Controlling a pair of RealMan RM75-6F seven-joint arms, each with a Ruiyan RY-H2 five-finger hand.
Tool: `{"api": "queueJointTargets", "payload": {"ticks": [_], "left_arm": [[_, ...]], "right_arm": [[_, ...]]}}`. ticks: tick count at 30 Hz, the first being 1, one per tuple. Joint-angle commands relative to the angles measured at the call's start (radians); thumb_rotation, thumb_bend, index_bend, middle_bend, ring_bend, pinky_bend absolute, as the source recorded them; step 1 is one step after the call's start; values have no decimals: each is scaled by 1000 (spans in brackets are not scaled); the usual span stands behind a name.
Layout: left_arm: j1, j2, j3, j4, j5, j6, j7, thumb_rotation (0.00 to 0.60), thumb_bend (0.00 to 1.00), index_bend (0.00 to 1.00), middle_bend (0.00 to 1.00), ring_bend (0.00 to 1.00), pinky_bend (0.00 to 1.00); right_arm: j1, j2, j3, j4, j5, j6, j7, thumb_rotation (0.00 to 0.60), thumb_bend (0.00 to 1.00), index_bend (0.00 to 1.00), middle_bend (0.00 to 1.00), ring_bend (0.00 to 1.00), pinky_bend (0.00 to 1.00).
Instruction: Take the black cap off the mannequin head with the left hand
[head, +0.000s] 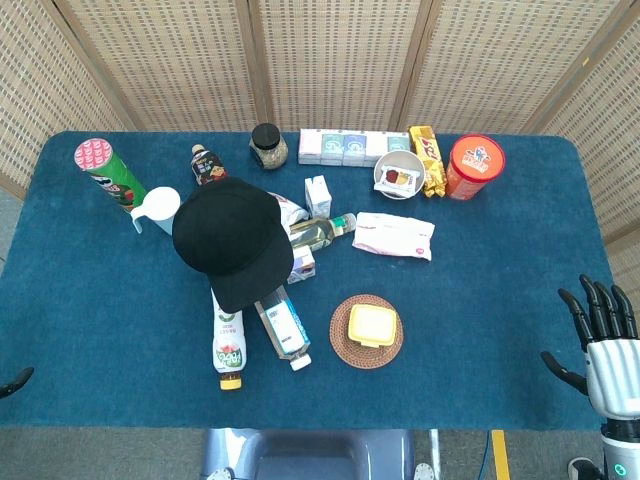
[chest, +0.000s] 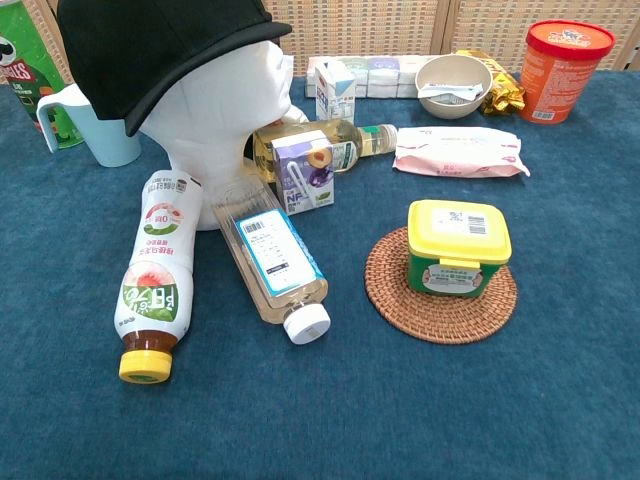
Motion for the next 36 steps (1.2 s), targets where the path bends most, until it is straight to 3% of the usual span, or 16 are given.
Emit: {"api": "queueJointTargets", "payload": {"ticks": [1, 8, 19, 26, 36], "left_arm": [[0, -3, -1, 0, -1, -3, 1, 600, 55, 0, 0, 0, 83], [-18, -26, -6, 43, 66, 0, -46, 600, 56, 0, 0, 0, 84], [-149, -157, 22, 164, 331, -73, -274, 600, 56, 0, 0, 0, 83], [-218, -340, 1, 185, 438, -105, -185, 600, 57, 0, 0, 0, 83], [-291, -625, -98, 172, 351, -196, 66, 600, 56, 0, 0, 0, 84]], "right_arm": [[-2, 6, 0, -5, 5, -1, 11, 600, 0, 132, 5, 0, 0], [-7, 18, -2, -19, 3, 3, 27, 600, 0, 132, 5, 0, 0], [-8, 30, 12, -24, 36, -8, 47, 600, 0, 132, 5, 0, 0], [-6, 38, 9, -27, 31, -13, 75, 600, 0, 132, 5, 0, 0], [-12, 56, 14, -23, 47, -13, 121, 600, 0, 132, 5, 0, 0]]}}
